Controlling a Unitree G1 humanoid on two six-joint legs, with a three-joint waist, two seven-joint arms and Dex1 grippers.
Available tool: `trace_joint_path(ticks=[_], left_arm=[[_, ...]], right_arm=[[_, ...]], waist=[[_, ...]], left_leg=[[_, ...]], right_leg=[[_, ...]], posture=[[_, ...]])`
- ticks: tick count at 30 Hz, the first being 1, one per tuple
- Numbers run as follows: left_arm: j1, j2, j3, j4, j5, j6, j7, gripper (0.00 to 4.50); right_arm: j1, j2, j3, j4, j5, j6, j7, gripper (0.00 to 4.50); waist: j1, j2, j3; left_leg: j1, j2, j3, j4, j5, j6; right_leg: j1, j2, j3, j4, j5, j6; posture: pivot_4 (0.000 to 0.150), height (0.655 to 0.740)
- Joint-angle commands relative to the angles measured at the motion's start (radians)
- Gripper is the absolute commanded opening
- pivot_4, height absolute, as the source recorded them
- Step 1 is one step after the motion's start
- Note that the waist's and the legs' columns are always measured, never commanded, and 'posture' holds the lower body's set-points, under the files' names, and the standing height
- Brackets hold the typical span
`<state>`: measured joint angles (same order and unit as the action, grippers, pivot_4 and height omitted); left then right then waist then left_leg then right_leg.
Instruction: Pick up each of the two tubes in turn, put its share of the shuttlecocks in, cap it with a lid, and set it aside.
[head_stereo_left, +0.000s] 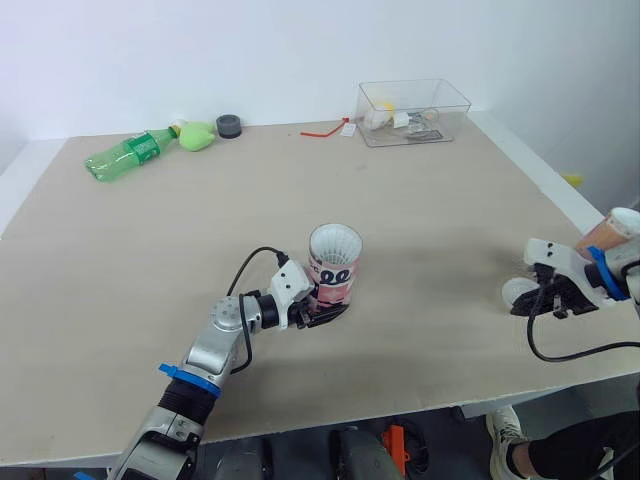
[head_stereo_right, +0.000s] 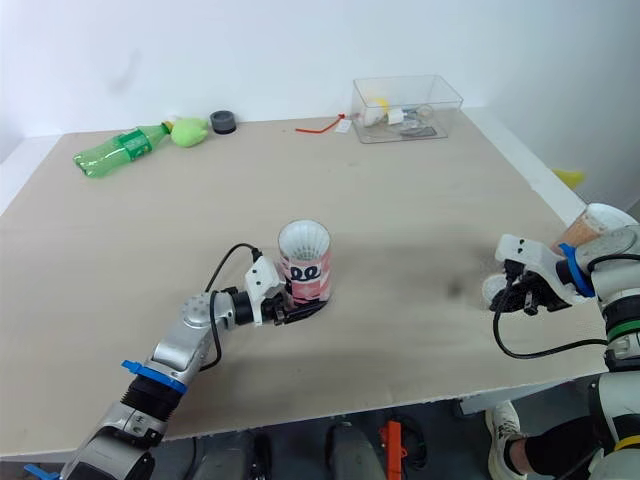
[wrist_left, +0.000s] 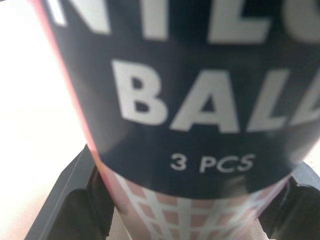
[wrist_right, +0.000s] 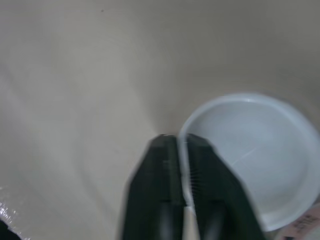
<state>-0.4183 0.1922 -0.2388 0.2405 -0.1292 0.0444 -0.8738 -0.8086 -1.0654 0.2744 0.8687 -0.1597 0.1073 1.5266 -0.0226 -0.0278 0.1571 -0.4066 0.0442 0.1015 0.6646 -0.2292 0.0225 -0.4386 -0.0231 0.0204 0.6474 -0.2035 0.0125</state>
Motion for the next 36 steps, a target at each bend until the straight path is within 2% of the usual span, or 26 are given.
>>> trace_joint_path(ticks=[1,13,24,30,36], left_arm=[[-0.021,0.004,0.004,-0.004,-0.006,-0.001,-0.002,3.11],[-0.034,0.007,0.002,0.019,-0.001,-0.013,-0.004,3.11],[-0.045,0.011,0.002,0.049,0.005,-0.032,-0.005,3.11],[-0.064,0.005,-0.001,0.104,0.014,-0.062,-0.005,3.11],[-0.095,-0.003,0.002,0.179,0.024,-0.088,0.001,3.11]], right_arm=[[0.004,0.001,-0.014,0.013,-0.008,-0.015,-0.003,0.04],[-0.014,0.010,-0.033,-0.016,0.015,-0.073,0.003,0.04],[-0.043,0.042,-0.045,-0.208,0.081,-0.096,0.073,0.04],[-0.128,0.055,0.057,-0.316,0.120,-0.132,0.088,0.04],[-0.255,0.105,0.191,-0.304,0.188,-0.225,0.088,0.04]], waist=[[0.000,0.000,0.000],[0.000,0.000,0.000],[-0.001,0.000,0.000],[-0.001,0.000,0.000],[0.000,0.000,0.000]], left_leg=[[0.000,0.000,0.000,0.000,0.000,0.000],[0.000,0.000,0.000,0.004,0.000,0.000],[0.000,0.001,0.000,0.004,0.000,0.000],[0.000,0.001,0.001,0.004,0.000,0.000],[0.000,0.002,0.001,0.005,0.000,0.000]], right_leg=[[0.000,0.000,0.000,0.000,0.000,0.000],[0.001,0.000,0.000,0.000,0.000,0.000],[0.001,0.001,0.000,0.001,0.002,0.002],[0.000,0.001,0.000,0.001,0.001,0.001],[0.000,0.001,0.000,0.001,0.001,-0.001]], posture=[[0.150,0.7400],[0.150,0.7400],[0.150,0.7400],[0.150,0.7400],[0.150,0.7400]])
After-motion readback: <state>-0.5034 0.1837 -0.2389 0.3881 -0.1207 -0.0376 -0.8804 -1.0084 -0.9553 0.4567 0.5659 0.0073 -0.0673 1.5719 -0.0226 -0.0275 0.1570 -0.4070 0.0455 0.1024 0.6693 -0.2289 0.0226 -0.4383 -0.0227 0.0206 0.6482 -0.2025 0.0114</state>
